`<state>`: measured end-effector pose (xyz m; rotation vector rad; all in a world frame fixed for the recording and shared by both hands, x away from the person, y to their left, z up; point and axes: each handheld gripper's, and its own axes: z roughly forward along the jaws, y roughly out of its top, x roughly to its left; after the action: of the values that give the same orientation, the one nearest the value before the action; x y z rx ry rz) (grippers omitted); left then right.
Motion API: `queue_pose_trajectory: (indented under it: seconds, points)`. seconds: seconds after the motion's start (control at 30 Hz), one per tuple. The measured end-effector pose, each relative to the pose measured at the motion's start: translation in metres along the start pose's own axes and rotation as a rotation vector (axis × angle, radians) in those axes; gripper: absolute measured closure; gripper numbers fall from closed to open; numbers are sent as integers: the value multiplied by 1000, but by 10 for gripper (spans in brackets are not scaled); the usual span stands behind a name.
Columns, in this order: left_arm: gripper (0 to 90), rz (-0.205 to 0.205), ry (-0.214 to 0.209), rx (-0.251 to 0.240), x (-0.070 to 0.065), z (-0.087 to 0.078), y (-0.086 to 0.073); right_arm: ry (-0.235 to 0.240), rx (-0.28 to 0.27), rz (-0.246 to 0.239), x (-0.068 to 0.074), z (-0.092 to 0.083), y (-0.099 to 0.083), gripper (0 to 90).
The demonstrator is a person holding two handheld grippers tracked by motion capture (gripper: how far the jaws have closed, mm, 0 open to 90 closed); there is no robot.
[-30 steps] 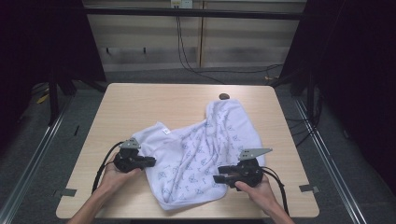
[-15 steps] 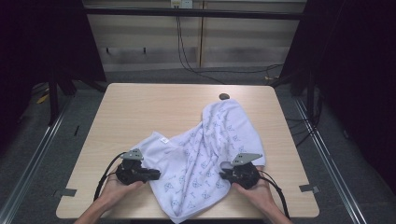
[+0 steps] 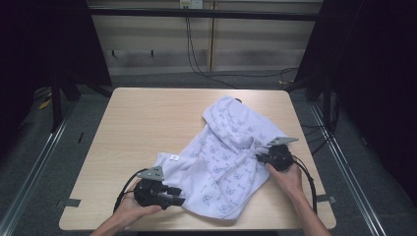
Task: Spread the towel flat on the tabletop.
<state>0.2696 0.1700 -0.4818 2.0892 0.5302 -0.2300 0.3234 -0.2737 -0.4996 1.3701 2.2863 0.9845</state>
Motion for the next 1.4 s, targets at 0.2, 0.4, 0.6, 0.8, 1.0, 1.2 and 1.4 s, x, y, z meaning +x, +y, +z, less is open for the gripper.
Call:
queue_pose_trajectory:
  seconds: [0.2,0.4,0.6,0.8,1.0,1.2,1.4]
  points:
    - [591,-101,165,-63,42,-27,-5,6,-67,34,16,-36,-8,587]
    - [627,-106,229,26,59,-15,-8,50,-117,6,58,-54,-15,551]
    - [856,-102,235,59,50,-13,-12,269,-129,-54,101,-51,-9,623]
    - [835,-91,186,94,26,-13,-19,513,-59,-138,166,-10,12,705]
    - [804,-112,165,84,31,-15,-19,603,20,-267,221,23,22,673]
    - [786,-106,166,81,31,-14,-19,582,49,-322,236,45,16,579]
    - [785,-112,163,82,34,-15,-19,483,0,-408,244,40,9,727]
